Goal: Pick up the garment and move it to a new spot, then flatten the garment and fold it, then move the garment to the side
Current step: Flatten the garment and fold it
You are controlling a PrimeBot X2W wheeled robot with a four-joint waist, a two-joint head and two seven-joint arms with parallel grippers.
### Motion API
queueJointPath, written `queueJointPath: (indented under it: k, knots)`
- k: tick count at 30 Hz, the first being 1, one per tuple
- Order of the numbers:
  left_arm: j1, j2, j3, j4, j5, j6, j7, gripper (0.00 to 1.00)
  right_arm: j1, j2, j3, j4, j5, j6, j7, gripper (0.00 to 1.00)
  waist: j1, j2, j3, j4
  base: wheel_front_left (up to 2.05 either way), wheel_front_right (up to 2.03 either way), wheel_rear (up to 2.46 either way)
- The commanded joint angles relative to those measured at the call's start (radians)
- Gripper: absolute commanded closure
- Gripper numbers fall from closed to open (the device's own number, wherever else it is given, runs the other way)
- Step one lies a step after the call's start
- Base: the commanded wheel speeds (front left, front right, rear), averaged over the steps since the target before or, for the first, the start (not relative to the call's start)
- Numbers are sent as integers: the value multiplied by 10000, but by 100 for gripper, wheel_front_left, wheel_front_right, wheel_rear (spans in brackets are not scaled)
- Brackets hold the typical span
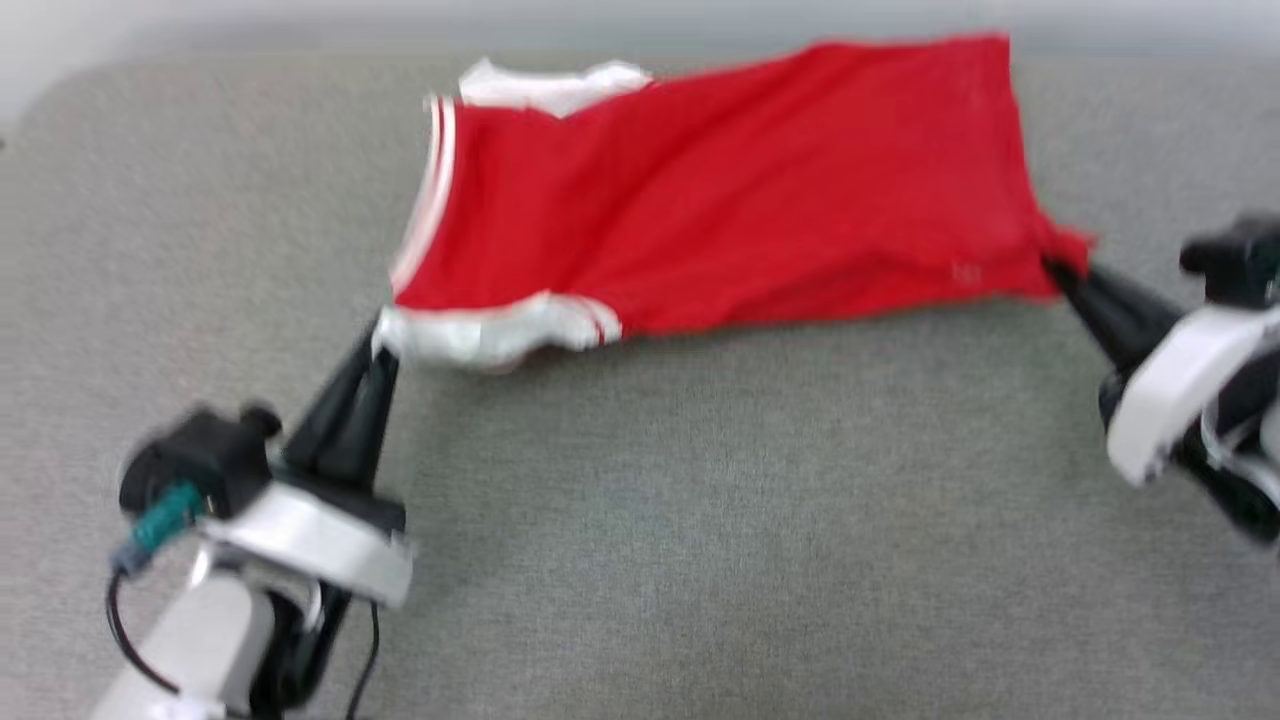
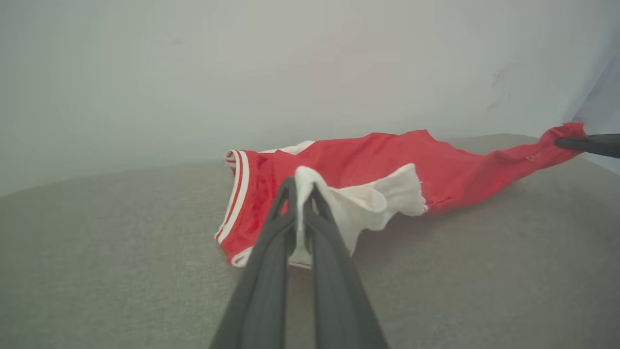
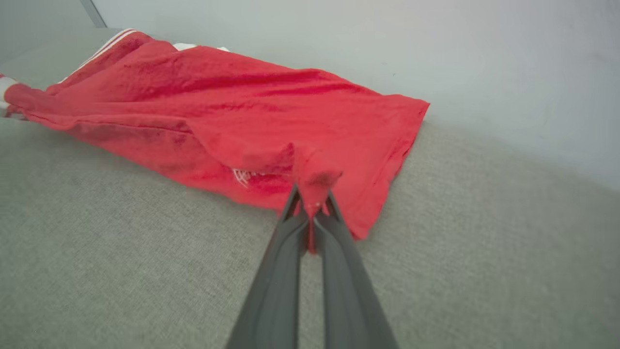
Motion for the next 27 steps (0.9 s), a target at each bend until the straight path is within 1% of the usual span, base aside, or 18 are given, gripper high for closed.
queueJointPath:
  k: [1, 10, 17, 22, 27]
  knots:
    - [271, 24, 0, -18, -56, 38, -22, 100, 315, -84, -2, -67, 29, -13, 33, 100, 4, -1, -676, 77, 0, 0, 0]
    - [3143, 388, -177, -241, -886, 143, 349, 100, 3228, -546, -451, -1135, 382, -15, 424, 100, 4, -1, -1952, -85, 0, 0, 0]
    - [5155, 410, -299, -424, -1802, 186, 699, 100, 5137, -805, -863, -1976, 415, -15, 856, 100, 4, -1, -2538, -392, 0, 0, 0]
    - [6113, 459, -402, -552, -2291, 213, 989, 100, 6312, -930, -1480, -2328, 409, -15, 1129, 100, 4, -1, -2762, -467, 0, 0, 0]
    - [6417, 561, -428, -795, -2475, 295, 1226, 100, 7189, -863, -2136, -2616, 316, -15, 1418, 100, 4, -1, -2828, -401, 0, 0, 0]
